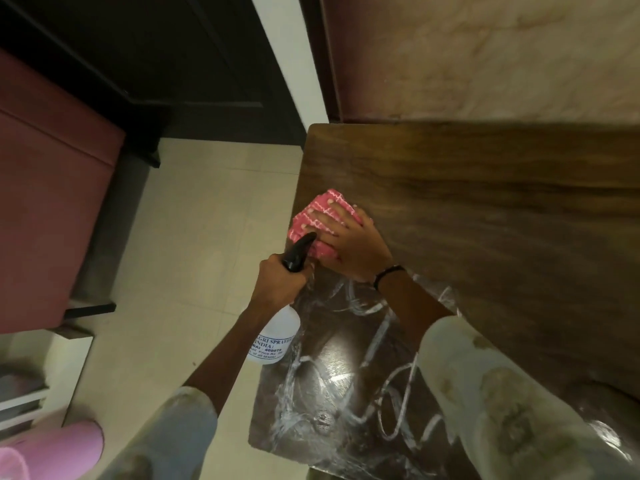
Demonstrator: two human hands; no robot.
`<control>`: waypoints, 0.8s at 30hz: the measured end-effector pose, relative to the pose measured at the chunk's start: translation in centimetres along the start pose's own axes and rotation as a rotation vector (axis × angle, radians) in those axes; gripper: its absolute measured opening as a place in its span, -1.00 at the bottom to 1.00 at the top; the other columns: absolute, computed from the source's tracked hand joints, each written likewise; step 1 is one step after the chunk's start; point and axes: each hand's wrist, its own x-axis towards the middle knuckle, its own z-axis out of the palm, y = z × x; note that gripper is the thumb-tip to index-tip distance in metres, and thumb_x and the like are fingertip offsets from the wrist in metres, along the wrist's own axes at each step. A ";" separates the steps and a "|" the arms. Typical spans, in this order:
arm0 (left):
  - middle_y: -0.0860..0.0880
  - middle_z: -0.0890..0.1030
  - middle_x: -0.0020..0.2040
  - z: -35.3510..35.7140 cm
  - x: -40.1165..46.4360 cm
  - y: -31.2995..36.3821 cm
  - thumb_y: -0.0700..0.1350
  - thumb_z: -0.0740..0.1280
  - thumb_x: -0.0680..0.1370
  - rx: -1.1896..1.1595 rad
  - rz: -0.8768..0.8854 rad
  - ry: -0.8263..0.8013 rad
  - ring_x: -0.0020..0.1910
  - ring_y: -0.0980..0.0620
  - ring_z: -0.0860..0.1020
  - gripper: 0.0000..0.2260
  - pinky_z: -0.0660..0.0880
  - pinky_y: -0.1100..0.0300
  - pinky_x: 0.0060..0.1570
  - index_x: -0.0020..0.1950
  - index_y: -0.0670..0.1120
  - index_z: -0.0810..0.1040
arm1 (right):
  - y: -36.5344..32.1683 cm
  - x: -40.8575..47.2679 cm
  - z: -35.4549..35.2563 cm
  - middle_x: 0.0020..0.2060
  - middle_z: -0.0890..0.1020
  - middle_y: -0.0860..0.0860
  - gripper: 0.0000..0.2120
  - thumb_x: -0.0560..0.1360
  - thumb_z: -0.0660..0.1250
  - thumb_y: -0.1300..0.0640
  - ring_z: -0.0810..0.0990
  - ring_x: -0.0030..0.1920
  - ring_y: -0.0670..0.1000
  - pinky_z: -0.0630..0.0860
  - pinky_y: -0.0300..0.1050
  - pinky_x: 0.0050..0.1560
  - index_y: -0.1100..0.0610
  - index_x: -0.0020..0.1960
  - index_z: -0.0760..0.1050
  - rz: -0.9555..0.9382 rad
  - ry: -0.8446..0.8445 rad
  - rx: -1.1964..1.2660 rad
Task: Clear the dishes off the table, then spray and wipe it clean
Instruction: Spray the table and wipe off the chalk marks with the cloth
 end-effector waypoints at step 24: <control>-0.10 0.61 -0.30 10.8 -12.1 0.4 -0.12 0.40 0.44 0.156 0.192 -0.213 -0.32 -0.03 0.59 -0.79 0.54 0.14 -0.28 0.04 -0.14 0.60 | 8.2 -21.3 -4.5 0.53 0.18 -0.01 -0.37 0.50 -0.04 -0.29 0.06 0.53 0.18 0.20 0.29 0.35 -0.09 0.51 0.15 0.436 -0.147 -0.082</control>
